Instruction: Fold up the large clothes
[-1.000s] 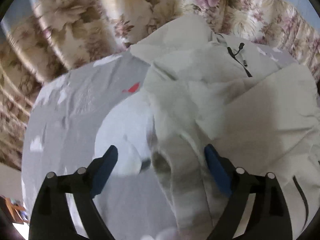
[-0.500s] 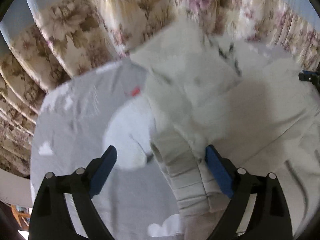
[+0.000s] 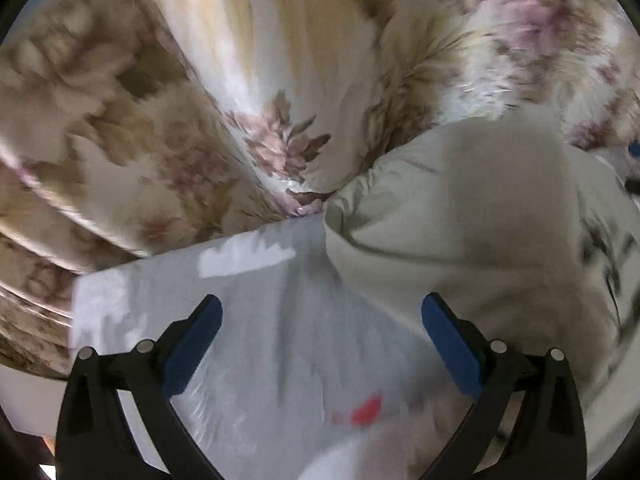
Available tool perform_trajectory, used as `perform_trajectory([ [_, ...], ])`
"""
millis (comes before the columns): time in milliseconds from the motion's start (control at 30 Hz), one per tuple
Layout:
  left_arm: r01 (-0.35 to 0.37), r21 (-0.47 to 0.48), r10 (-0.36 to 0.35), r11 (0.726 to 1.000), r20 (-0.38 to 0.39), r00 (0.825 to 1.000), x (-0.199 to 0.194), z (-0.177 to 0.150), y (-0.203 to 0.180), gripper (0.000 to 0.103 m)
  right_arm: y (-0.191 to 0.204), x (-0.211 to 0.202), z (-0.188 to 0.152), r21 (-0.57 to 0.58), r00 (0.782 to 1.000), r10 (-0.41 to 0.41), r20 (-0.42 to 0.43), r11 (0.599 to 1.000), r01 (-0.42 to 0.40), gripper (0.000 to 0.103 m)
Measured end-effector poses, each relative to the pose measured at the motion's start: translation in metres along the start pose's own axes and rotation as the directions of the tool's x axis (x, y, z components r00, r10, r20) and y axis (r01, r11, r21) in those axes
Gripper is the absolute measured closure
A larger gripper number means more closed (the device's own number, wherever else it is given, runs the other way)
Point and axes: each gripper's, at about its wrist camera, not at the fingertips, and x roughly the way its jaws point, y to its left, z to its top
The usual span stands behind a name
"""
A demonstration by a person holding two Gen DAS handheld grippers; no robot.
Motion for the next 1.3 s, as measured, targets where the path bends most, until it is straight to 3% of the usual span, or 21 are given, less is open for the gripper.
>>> perform_trajectory([
  [133,0.081,-0.058,-0.083,0.995,-0.038,0.996,0.03,0.02,0.008,0.003,-0.009,0.029,0.012,0.055,0.997,0.072,-0.026,0.996,-0.071,0.021],
  [200,0.09,-0.055,-0.092,0.994,-0.028,0.995,0.031,0.029,0.004,0.005,-0.012,0.038,0.016,0.076,0.993,0.112,-0.043,0.991,-0.109,0.03],
  [267,0.107,-0.021,-0.107,0.994,-0.013,0.994,0.027,0.036,-0.006,0.026,-0.009,0.042,0.02,0.078,0.99,0.134,-0.05,0.988,-0.13,0.053],
  [300,0.132,-0.005,-0.132,0.991,-0.017,0.991,0.023,0.038,-0.013,0.048,-0.005,0.042,0.021,0.061,0.989,0.137,-0.06,0.989,-0.134,0.061],
  [367,0.144,0.003,-0.144,0.99,-0.026,0.989,0.02,0.043,-0.025,0.058,0.006,0.045,0.025,0.027,0.988,0.131,-0.087,0.991,-0.13,0.082],
  [433,0.124,0.033,-0.123,0.992,-0.023,0.992,0.019,0.045,-0.037,0.078,0.016,0.045,0.026,0.015,0.988,0.116,-0.098,0.993,-0.115,0.093],
  [467,0.124,0.03,-0.124,0.992,-0.019,0.992,0.017,0.046,-0.039,0.081,0.017,0.042,0.026,0.014,0.989,0.114,-0.092,0.994,-0.113,0.099],
  [533,0.145,0.008,-0.145,0.989,0.003,0.989,0.007,0.047,-0.039,0.088,0.015,0.028,0.026,0.02,0.991,0.125,-0.041,0.992,-0.124,0.1],
  [700,0.175,-0.011,-0.173,0.984,0.107,0.979,-0.049,0.054,-0.023,0.09,-0.004,-0.052,0.01,0.063,0.96,0.236,0.149,0.967,-0.247,0.1],
  [833,0.263,0.01,-0.258,0.965,0.243,0.935,-0.13,0.031,-0.02,0.09,-0.004,-0.118,-0.036,0.035,0.911,0.28,0.301,0.952,-0.304,0.1],
  [933,0.33,0.049,-0.328,0.943,0.304,0.894,-0.179,-0.013,-0.027,0.09,0.003,-0.157,-0.09,0.007,0.882,0.291,0.371,0.949,-0.317,0.1],
  [967,0.331,0.064,-0.334,0.941,0.313,0.889,-0.19,-0.032,-0.034,0.09,0.007,-0.168,-0.117,0.001,0.877,0.291,0.381,0.949,-0.315,0.1],
  [1000,0.325,0.079,-0.333,0.943,0.315,0.889,-0.196,-0.048,-0.043,0.09,0.009,-0.173,-0.139,0.009,0.879,0.279,0.386,0.952,-0.306,0.101],
  [1100,0.262,0.115,-0.284,0.958,0.28,0.917,-0.19,-0.109,-0.065,0.09,0.008,-0.172,-0.189,0.056,0.897,0.262,0.357,0.952,-0.3,0.102],
  [1167,0.197,0.174,-0.23,0.965,0.2,0.952,-0.167,-0.151,-0.08,0.086,0.002,-0.151,-0.226,0.121,0.94,0.212,0.268,0.96,-0.252,0.101],
  [1233,0.144,0.183,-0.169,0.972,0.126,0.978,-0.143,-0.185,-0.086,0.061,-0.01,-0.138,-0.247,0.19,0.966,0.152,0.21,0.963,-0.193,0.101],
  [1300,0.143,0.158,-0.158,0.977,0.089,0.983,-0.13,-0.203,-0.081,0.047,-0.022,-0.135,-0.261,0.242,0.972,0.13,0.194,0.954,-0.176,0.099],
])
